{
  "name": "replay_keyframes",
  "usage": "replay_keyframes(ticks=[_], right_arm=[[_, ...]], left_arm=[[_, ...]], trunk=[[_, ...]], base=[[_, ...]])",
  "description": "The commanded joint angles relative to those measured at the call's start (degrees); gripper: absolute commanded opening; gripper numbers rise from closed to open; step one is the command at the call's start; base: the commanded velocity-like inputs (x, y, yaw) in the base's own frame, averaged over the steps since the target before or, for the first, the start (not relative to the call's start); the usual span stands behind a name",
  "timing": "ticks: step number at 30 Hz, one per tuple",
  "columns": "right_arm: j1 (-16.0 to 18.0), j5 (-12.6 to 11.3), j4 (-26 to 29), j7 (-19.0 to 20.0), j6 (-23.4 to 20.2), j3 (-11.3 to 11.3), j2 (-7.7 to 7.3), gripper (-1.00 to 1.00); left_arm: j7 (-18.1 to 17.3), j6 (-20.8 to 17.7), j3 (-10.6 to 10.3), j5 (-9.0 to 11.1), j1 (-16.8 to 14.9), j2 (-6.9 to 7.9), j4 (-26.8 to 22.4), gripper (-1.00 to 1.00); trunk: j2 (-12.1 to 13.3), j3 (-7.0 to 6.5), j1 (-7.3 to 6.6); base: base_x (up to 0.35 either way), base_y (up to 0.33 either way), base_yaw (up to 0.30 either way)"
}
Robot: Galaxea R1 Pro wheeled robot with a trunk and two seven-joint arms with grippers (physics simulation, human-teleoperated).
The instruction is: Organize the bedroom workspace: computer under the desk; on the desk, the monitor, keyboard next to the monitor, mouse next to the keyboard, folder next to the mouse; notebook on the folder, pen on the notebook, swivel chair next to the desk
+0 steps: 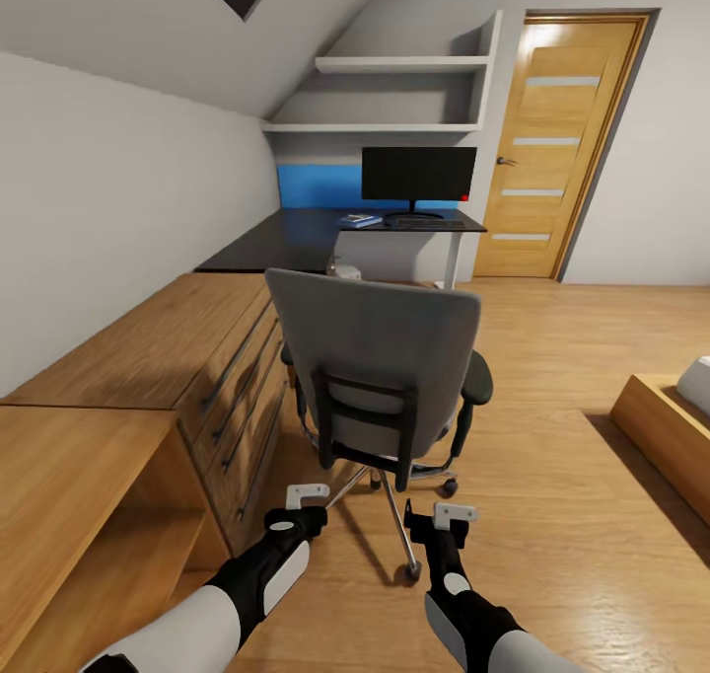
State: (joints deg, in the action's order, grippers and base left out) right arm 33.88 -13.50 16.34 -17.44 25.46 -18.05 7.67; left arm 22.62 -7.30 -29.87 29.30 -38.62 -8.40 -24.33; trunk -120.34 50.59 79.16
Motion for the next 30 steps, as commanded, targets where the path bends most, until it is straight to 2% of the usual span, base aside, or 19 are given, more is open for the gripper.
replay_keyframes(ticks=[1,9,10,12,18,24,30], right_arm=[[0.05,-0.51,-0.02,-0.31,0.22,-0.5,-0.02,1.0],[0.05,-0.47,0.1,-0.38,0.27,-0.5,0.01,1.0],[0.05,-0.47,0.11,-0.39,0.28,-0.5,0.02,1.0],[0.05,-0.47,0.17,-0.4,0.29,-0.5,0.05,1.0],[0.05,-0.54,2.39,-0.43,0.32,-0.58,0.16,1.0],[0.05,-0.57,5.42,-0.7,-0.22,-1.2,0.36,1.0],[0.05,-0.64,9.96,-1.08,-4.29,-2.49,0.44,1.0]], left_arm=[[0.49,-0.26,-0.49,0.32,-0.05,0.05,-0.1,1.0],[0.7,0.12,-0.7,0.33,-0.05,0.05,-0.02,1.0],[0.69,0.82,-0.7,0.39,-0.05,0.05,0.0,1.0],[0.63,4.9,-0.74,0.47,-0.05,0.01,0.35,1.0],[0.56,7.89,-0.86,0.53,-0.05,-0.25,1.72,1.0],[0.5,7.86,-0.79,0.72,-0.05,-0.34,1.66,1.0],[0.49,5.06,-0.73,0.75,-0.12,-0.59,-0.94,1.0]], trunk=[[-0.02,0.05,-0.01],[-0.02,0.05,-0.01],[-0.02,0.05,-0.01],[-0.02,0.05,-0.01],[-0.02,0.05,-0.01],[-0.02,0.05,-0.01],[-0.02,0.05,-0.01]], base=[[0.0,0.0,0.043],[0.0,0.0,0.01],[0.0,0.0,0.0],[0.0,0.0,0.0],[0.0,0.0,0.0],[0.0,0.0,0.0],[0.0,0.0,0.0]])
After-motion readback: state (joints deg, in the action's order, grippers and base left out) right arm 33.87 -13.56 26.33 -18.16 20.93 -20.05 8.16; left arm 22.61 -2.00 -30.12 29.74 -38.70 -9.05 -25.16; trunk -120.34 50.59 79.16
